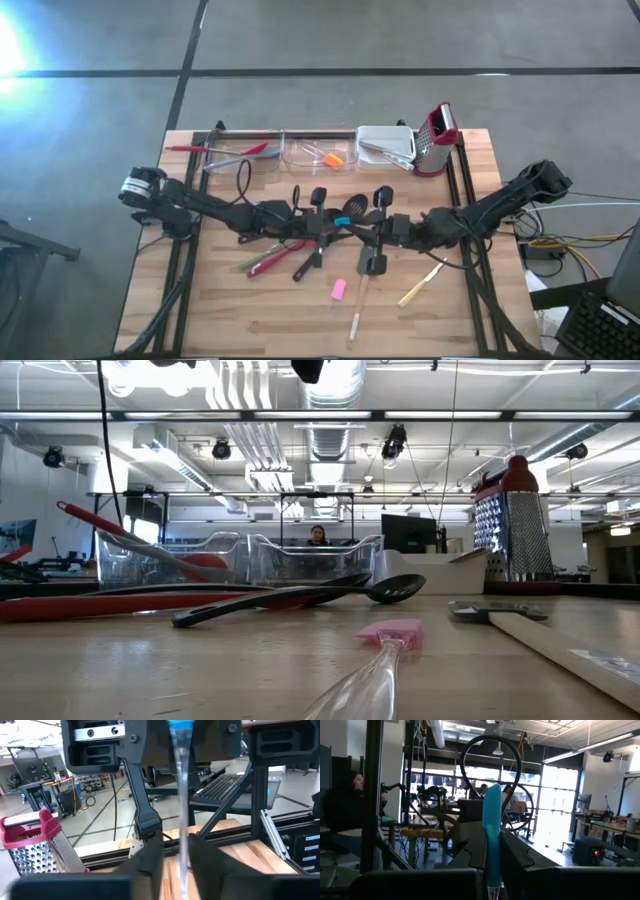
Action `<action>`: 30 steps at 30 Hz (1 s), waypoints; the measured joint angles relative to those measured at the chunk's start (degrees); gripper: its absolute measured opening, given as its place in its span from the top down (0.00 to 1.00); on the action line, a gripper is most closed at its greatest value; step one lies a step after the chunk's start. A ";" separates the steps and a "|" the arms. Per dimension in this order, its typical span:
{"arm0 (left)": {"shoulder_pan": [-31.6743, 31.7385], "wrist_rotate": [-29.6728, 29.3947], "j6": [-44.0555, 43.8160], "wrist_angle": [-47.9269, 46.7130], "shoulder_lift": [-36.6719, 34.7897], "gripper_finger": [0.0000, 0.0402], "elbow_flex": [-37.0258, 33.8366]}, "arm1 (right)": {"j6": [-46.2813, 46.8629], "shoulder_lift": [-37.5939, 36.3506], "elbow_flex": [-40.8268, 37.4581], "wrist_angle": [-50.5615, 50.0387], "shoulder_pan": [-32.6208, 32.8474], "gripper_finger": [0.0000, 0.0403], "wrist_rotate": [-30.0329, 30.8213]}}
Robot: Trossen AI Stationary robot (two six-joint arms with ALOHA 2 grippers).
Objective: Pick & Place Kitchen Items
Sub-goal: Put the blue spatula into the right transparent bin
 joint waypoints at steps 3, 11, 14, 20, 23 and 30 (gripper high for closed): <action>0.00 0.28 0.38 -0.11 -0.01 0.93 0.03 | -0.02 -0.02 0.00 -0.60 0.00 0.96 0.02; 0.00 0.34 0.50 -5.85 -1.46 0.96 0.53 | 1.02 -0.37 0.00 -1.65 0.20 0.95 -0.07; 0.00 0.05 0.36 -10.41 -3.66 0.96 0.83 | 2.16 -2.17 -0.02 -4.00 0.61 0.88 0.22; 0.55 -1.82 2.70 -26.99 -10.07 0.96 1.97 | 7.90 -9.45 0.03 -20.08 1.86 0.75 0.64; 2.40 -5.00 5.08 -36.91 -12.78 0.96 3.47 | 15.07 -13.24 0.02 -31.62 2.14 0.73 0.63; 14.51 -6.63 13.88 -59.42 -12.93 0.96 10.45 | 29.69 -13.54 -0.01 -50.61 2.19 0.75 0.52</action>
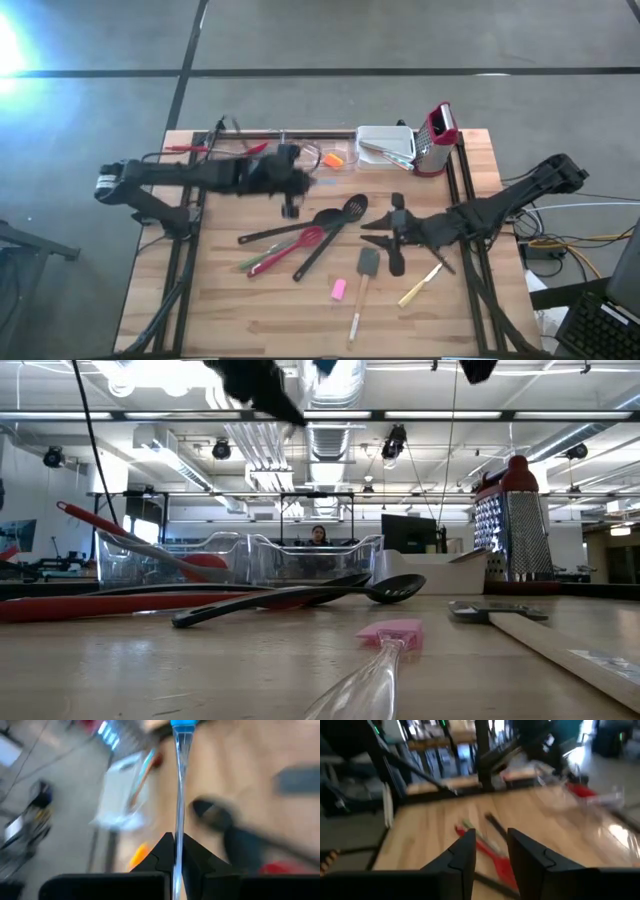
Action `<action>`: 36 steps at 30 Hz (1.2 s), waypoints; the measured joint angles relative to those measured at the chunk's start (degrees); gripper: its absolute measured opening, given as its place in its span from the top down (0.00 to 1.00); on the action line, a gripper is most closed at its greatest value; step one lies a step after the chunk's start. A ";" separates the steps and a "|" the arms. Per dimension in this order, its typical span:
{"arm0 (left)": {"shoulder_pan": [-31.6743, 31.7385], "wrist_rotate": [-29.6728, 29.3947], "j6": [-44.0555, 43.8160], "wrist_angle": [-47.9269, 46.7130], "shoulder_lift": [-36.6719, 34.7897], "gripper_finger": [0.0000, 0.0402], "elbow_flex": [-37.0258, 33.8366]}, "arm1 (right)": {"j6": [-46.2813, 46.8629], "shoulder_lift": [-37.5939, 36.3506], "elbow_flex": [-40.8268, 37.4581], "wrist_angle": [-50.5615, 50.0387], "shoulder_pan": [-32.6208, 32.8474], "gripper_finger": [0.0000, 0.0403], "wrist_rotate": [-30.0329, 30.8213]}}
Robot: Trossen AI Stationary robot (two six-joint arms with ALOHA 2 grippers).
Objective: Pick & Place Kitchen Items
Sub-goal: Put the blue spatula into the right transparent bin
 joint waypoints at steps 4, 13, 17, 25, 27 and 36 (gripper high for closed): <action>8.76 0.02 7.13 -3.04 3.11 0.96 2.53 | 0.51 2.84 -0.21 -0.54 0.00 0.78 0.13; 21.48 -1.33 25.31 -2.90 13.93 0.96 5.40 | -0.72 9.02 -0.34 0.26 -0.03 0.84 8.17; 23.31 -1.61 30.84 -3.00 19.07 0.96 5.42 | -1.49 9.87 -0.34 -0.17 -0.02 0.86 9.40; 25.80 -1.58 32.15 -3.63 28.96 0.96 9.81 | -1.12 8.53 -0.34 -0.09 0.02 0.88 9.64; 25.90 -1.52 32.08 -4.68 31.10 0.96 11.76 | -1.15 8.58 -0.34 -0.18 0.02 0.88 9.64; 26.21 -1.53 29.59 -13.60 39.13 0.96 23.63 | -1.39 8.64 -0.34 -0.22 -0.02 0.88 9.64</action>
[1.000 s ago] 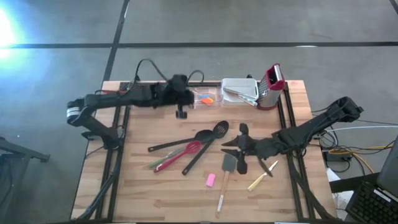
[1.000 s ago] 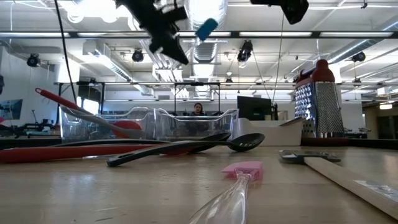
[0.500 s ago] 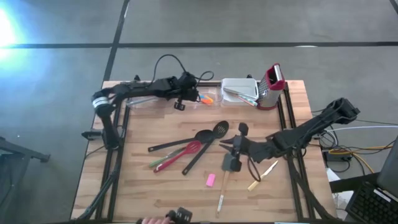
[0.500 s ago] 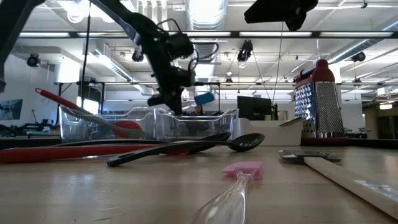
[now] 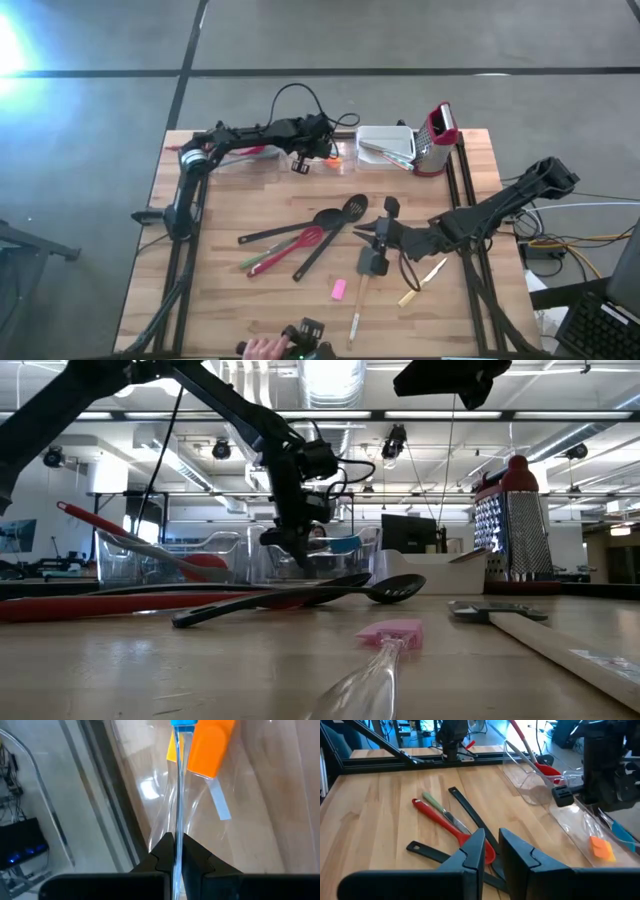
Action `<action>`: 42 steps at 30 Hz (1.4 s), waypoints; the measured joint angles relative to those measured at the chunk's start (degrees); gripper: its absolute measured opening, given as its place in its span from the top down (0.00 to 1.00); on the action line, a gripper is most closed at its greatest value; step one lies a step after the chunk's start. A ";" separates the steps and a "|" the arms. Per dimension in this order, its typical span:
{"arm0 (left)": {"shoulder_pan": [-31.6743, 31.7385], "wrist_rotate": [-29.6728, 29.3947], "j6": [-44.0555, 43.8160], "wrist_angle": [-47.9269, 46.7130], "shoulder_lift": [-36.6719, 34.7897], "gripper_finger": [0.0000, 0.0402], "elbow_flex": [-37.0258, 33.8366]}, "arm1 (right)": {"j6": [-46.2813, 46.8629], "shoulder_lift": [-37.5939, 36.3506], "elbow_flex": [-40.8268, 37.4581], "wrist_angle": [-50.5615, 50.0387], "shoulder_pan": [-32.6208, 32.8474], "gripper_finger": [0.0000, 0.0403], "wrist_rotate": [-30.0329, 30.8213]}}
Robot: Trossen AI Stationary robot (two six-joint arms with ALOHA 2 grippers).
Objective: Pick & Place Kitchen Items
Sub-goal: Put the blue spatula into the right transparent bin, then put the green table knife into the white bin
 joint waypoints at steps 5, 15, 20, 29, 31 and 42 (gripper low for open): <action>-0.06 -2.89 -2.60 -0.71 0.49 0.84 1.89 | 0.00 0.00 0.00 -0.02 0.00 0.88 0.02; -0.74 -9.43 -3.10 -1.10 -1.67 0.67 2.05 | 0.00 0.00 -0.02 -0.02 0.00 0.89 0.02; -1.26 -12.19 -3.00 0.04 -6.80 0.67 2.05 | 0.00 0.02 -0.04 0.02 -0.02 0.89 0.20; -2.64 -12.28 -10.61 2.94 -21.69 0.66 2.03 | 0.38 0.02 -0.25 0.08 0.00 0.89 0.87; -3.83 -12.13 -14.03 2.52 -26.10 0.66 2.03 | 0.50 0.02 -0.37 0.03 -0.01 0.89 0.87; -17.67 -0.35 -40.84 -8.40 -47.80 0.66 2.04 | 0.68 0.02 -0.46 0.39 0.00 0.89 0.94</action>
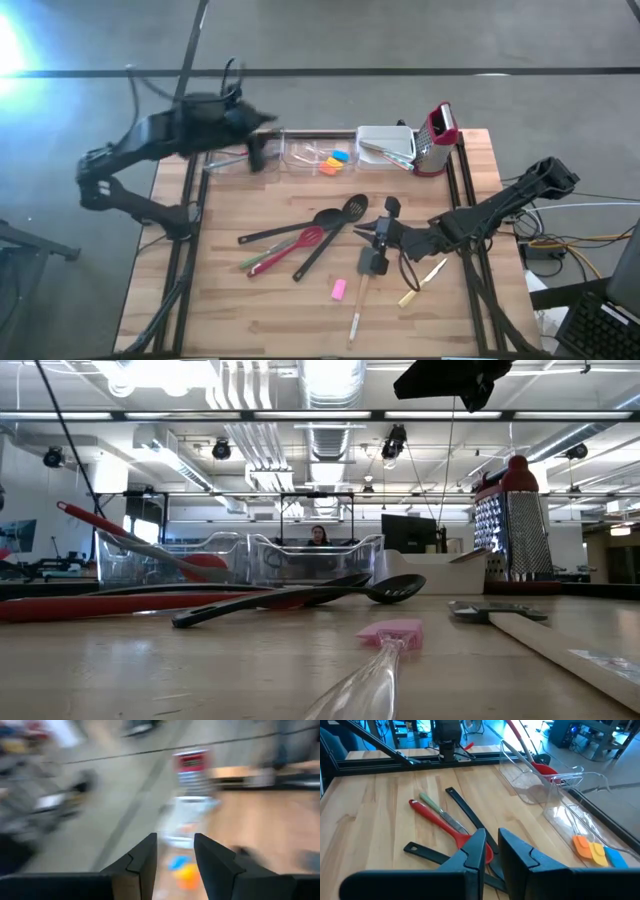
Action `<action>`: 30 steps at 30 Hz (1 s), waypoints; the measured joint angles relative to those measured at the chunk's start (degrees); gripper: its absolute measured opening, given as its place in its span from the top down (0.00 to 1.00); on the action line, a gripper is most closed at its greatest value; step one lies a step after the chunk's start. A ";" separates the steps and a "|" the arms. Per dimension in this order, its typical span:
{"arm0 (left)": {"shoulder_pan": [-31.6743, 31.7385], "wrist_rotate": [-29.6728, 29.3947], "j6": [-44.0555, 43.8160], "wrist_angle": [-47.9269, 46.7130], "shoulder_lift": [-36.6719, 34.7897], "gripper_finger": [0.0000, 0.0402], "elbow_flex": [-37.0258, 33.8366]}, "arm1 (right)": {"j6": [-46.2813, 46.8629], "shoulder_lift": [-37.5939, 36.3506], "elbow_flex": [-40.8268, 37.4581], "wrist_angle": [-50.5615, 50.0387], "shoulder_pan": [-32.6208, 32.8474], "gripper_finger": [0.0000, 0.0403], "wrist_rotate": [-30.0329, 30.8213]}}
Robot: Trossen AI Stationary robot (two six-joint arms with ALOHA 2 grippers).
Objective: Pick & Place Kitchen Items
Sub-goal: Put the green table knife into the white bin
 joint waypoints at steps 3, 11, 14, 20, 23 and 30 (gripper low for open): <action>-5.42 6.76 -5.79 -5.83 -2.90 0.66 -0.03 | -0.02 0.00 0.00 0.01 -0.02 0.89 0.00; -26.01 4.34 -22.07 -15.28 -2.84 0.72 -7.04 | 1.35 0.00 0.00 0.02 -0.02 0.89 -0.02; -33.66 0.48 -28.63 -15.06 -1.15 0.74 -12.07 | 1.99 0.00 0.00 0.00 -0.02 0.89 -0.02; -43.13 -0.92 -42.14 -14.80 2.95 0.77 -21.91 | 2.60 0.00 0.00 -0.02 -0.02 0.89 -0.02; -44.91 1.23 -49.02 -14.85 4.98 0.77 -26.16 | 2.62 0.00 0.00 -0.02 -0.01 0.89 -0.02; -45.12 6.76 -54.17 -14.79 7.84 0.74 -32.93 | 3.02 0.00 0.00 0.02 -0.02 0.89 -0.04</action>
